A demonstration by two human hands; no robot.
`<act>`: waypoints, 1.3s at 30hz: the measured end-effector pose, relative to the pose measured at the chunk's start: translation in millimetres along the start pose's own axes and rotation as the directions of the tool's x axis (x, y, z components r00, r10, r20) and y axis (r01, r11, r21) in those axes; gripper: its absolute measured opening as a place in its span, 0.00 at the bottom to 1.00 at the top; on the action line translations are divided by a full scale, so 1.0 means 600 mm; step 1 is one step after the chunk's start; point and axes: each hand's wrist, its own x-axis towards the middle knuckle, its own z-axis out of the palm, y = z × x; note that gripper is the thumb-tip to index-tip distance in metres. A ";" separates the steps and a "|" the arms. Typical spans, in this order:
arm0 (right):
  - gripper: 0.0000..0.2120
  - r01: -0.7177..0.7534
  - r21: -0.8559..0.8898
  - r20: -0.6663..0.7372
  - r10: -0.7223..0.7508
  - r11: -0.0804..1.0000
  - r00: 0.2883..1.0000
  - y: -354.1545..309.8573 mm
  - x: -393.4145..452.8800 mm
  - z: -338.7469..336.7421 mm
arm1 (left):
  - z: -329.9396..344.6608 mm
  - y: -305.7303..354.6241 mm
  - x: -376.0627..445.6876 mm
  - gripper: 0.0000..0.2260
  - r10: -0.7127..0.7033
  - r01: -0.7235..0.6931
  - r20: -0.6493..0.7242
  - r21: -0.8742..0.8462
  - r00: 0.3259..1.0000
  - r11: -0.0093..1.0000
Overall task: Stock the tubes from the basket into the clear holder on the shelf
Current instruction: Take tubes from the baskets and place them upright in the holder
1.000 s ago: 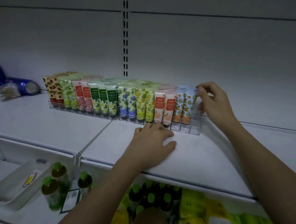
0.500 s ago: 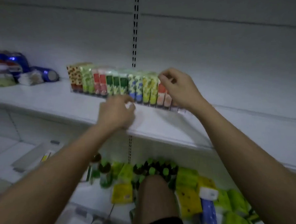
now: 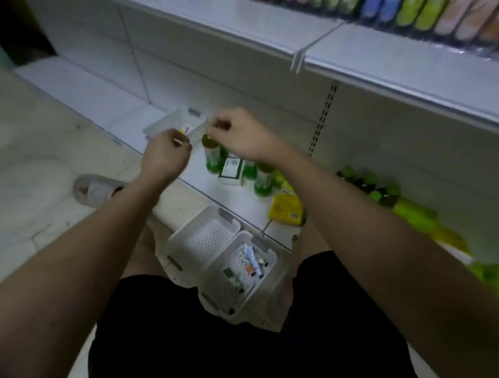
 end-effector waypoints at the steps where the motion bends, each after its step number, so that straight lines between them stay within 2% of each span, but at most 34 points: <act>1: 0.09 -0.062 0.008 0.060 0.061 0.998 0.996 0.028 0.004 0.040 | 0.026 -0.025 -0.009 0.09 -0.042 0.043 0.045 -0.009 0.998 0.999; 5: 0.12 -0.296 -0.012 0.267 0.289 0.955 0.919 0.159 -0.007 0.178 | 0.141 -0.113 -0.063 0.08 -0.198 0.214 0.247 -0.041 0.948 0.976; 8: 0.17 -0.456 -0.145 0.412 0.472 0.878 0.779 0.259 -0.046 0.257 | 0.224 -0.171 -0.110 0.08 -0.315 0.361 0.409 -0.039 0.857 0.932; 11: 0.07 -0.543 -0.287 0.500 0.607 0.789 0.617 0.348 -0.088 0.308 | 0.293 -0.224 -0.150 0.10 -0.427 0.491 0.536 0.027 0.728 0.871; 14: 0.05 -0.578 -0.348 0.559 0.658 0.738 0.504 0.407 -0.094 0.346 | 0.355 -0.263 -0.169 0.12 -0.480 0.521 0.621 0.131 0.620 0.843; 17: 0.14 -0.641 -0.300 0.516 0.686 0.706 0.514 0.448 -0.087 0.383 | 0.403 -0.274 -0.156 0.13 -0.485 0.508 0.662 0.178 0.571 0.843; 19: 0.15 -0.630 -0.336 0.514 0.697 0.700 0.499 0.474 -0.088 0.416 | 0.437 -0.280 -0.141 0.11 -0.492 0.573 0.708 0.150 0.506 0.805; 21: 0.09 -0.664 -0.300 0.511 0.703 0.685 0.494 0.497 -0.093 0.452 | 0.471 -0.285 -0.130 0.10 -0.514 0.731 0.737 0.041 0.438 0.681; 23: 0.08 -0.701 -0.255 0.480 0.716 0.666 0.506 0.519 -0.101 0.479 | 0.499 -0.291 -0.124 0.17 -0.491 0.845 0.770 -0.115 0.408 0.522; 24: 0.09 -0.706 -0.265 0.462 0.729 0.657 0.505 0.528 -0.101 0.488 | 0.518 -0.298 -0.126 0.20 -0.495 0.859 0.760 -0.160 0.422 0.487; 25: 0.09 -0.708 -0.288 0.458 0.742 0.645 0.489 0.540 -0.102 0.497 | 0.533 -0.306 -0.130 0.19 -0.480 0.852 0.767 -0.160 0.425 0.499; 26: 0.08 -0.712 -0.312 0.457 0.756 0.629 0.468 0.548 -0.102 0.504 | 0.541 -0.311 -0.133 0.14 -0.481 0.832 0.780 -0.090 0.401 0.547; 27: 0.10 -0.725 -0.320 0.454 0.770 0.611 0.449 0.554 -0.098 0.510 | 0.547 -0.313 -0.135 0.10 -0.490 0.863 0.808 -0.045 0.328 0.503; 29: 0.14 -0.707 -0.367 0.485 0.773 0.604 0.408 0.566 -0.093 0.522 | 0.573 -0.328 -0.145 0.12 -0.528 0.841 0.788 0.025 0.316 0.540; 31: 0.15 -0.664 -0.406 0.541 0.751 0.628 0.379 0.572 -0.087 0.528 | 0.579 -0.335 -0.147 0.15 -0.515 0.854 0.797 -0.003 0.316 0.520; 33: 0.14 -0.742 -0.294 0.561 0.737 0.603 0.377 0.575 -0.082 0.530 | 0.580 -0.343 -0.145 0.19 -0.532 0.876 0.785 -0.028 0.317 0.482; 35: 0.13 -0.780 -0.223 0.566 0.729 0.585 0.385 0.575 -0.080 0.528 | 0.577 -0.354 -0.148 0.22 -0.546 0.871 0.776 -0.010 0.317 0.492; 38: 0.12 -0.782 -0.191 0.577 0.712 0.594 0.400 0.561 -0.079 0.518 | 0.560 -0.354 -0.152 0.17 -0.554 0.863 0.777 0.028 0.299 0.505; 39: 0.12 -0.780 -0.189 0.580 0.709 0.597 0.402 0.554 -0.077 0.512 | 0.554 -0.352 -0.152 0.15 -0.554 0.856 0.773 0.025 0.311 0.516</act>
